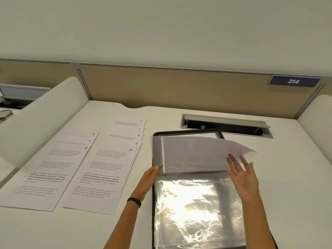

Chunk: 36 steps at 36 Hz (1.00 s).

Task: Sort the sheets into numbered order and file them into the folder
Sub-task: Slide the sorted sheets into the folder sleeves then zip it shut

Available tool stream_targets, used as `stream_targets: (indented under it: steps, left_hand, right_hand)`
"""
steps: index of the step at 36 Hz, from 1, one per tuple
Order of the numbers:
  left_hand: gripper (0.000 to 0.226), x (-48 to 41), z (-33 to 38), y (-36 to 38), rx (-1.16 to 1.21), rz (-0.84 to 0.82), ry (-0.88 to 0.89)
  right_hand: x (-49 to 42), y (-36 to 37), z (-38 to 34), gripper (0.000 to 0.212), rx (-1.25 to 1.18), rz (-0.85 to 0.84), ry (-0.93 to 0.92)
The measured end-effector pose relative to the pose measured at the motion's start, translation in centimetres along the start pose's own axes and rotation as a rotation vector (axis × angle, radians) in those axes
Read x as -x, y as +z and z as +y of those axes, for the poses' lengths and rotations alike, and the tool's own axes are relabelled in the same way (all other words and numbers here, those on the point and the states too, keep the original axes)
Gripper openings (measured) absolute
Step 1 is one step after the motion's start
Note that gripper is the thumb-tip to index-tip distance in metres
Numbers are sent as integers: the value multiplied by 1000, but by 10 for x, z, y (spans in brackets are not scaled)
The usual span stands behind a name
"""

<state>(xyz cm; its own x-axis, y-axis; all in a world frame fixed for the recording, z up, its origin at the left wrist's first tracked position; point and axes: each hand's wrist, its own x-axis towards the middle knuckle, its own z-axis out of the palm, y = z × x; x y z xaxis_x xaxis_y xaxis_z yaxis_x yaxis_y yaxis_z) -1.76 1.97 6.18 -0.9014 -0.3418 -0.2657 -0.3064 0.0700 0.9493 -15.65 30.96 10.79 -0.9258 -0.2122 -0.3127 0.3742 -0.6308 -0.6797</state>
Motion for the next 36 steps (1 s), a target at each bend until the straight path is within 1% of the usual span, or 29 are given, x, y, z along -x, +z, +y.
stream_targets:
  steps: [3, 7, 10, 11, 12, 15, 16, 17, 18, 19, 20, 22, 24, 26, 28, 30, 33, 36]
  left_hand:
    - [36, -4, -6, 2, -62, 7, 11]
    - [30, -12, -24, -1, -110, -8, 19]
    - [27, -14, -34, -2, -148, -19, 26]
    - [27, -14, -36, -3, -161, -18, 24]
    - [27, -14, -38, -3, -177, -17, 28]
    - [27, -14, -40, -4, -209, -21, 51]
    - [26, -13, -40, -5, -218, -27, 60]
    - [26, -12, -40, -6, -229, -33, 70]
    - [25, -12, -41, -6, -237, -37, 78]
    - [23, -12, -42, -7, -239, -41, 86]
    - [21, -11, -43, -9, -237, -41, 96]
    - [22, -9, -43, -14, -236, -35, 135]
    - [25, -5, -40, -19, -231, -3, 185]
    - [27, -3, -39, -27, -236, 73, 233]
    - [26, -3, -41, -37, -257, 172, 262]
    - [27, -4, -46, -49, -270, 248, 287]
    - [34, -4, -49, -69, -269, 336, 314]
    - [36, -2, -51, -88, -263, 392, 331]
  right_hand:
    - [-4, 6, 14, 60, 83, 16, -21]
    - [-5, 15, 35, 47, 270, 17, -42]
    - [-5, 18, 53, 50, 353, 7, -43]
    - [-3, 19, 59, 57, 396, 0, -38]
    - [0, 21, 64, 68, 448, -12, -32]
    - [6, 27, 82, 113, 608, -48, -2]
    - [8, 30, 88, 116, 666, -66, 14]
    - [10, 35, 94, 102, 720, -74, 30]
    - [11, 38, 99, 81, 779, -85, 29]
    - [12, 40, 105, 65, 841, -105, 22]
    - [11, 41, 111, 58, 913, -134, 18]
    - [10, 41, 124, 55, 1062, -173, -9]
    - [3, 36, 139, 52, 1270, -208, -87]
    - [-4, 30, 155, 50, 1553, -240, -145]
    - [-5, 30, 166, 47, 1752, -254, -200]
    - [-3, 34, 173, 47, 1827, -258, -236]
    - [-1, 42, 181, 50, 1900, -285, -233]
    - [-3, 52, 188, 48, 1873, -315, -214]
